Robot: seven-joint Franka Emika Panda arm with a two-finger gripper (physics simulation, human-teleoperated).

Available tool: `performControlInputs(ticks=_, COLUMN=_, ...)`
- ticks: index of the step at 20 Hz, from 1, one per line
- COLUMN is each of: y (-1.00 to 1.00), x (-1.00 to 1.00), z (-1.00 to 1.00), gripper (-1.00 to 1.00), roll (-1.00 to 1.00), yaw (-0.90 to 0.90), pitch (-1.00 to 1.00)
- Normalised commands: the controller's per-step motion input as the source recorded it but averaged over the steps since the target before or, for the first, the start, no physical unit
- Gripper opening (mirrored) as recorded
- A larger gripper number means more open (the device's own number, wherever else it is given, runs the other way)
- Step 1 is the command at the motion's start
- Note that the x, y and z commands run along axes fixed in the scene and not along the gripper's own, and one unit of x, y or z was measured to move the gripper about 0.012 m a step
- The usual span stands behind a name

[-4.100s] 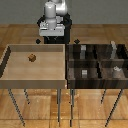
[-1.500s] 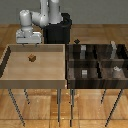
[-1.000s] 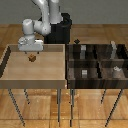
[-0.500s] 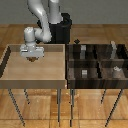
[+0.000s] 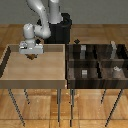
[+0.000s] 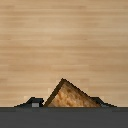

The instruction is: Place the loaf of bread into the appropriate compartment.

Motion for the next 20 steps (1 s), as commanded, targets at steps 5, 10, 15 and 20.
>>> performControlInputs(ticks=5, y=0.0, x=0.0, z=1.0, gripper=-1.0, roll=0.0, yaw=0.0, pitch=0.0)
performControlInputs(ticks=10, y=0.2, x=0.0, z=0.6, gripper=-1.0, roll=0.0, yaw=0.0, pitch=0.0)
performControlInputs(ticks=15, y=1.0, x=0.0, z=0.0, gripper=-1.0, roll=0.0, yaw=0.0, pitch=0.0)
performControlInputs(ticks=20, y=1.0, x=0.0, z=0.0, gripper=-1.0, roll=0.0, yaw=0.0, pitch=0.0)
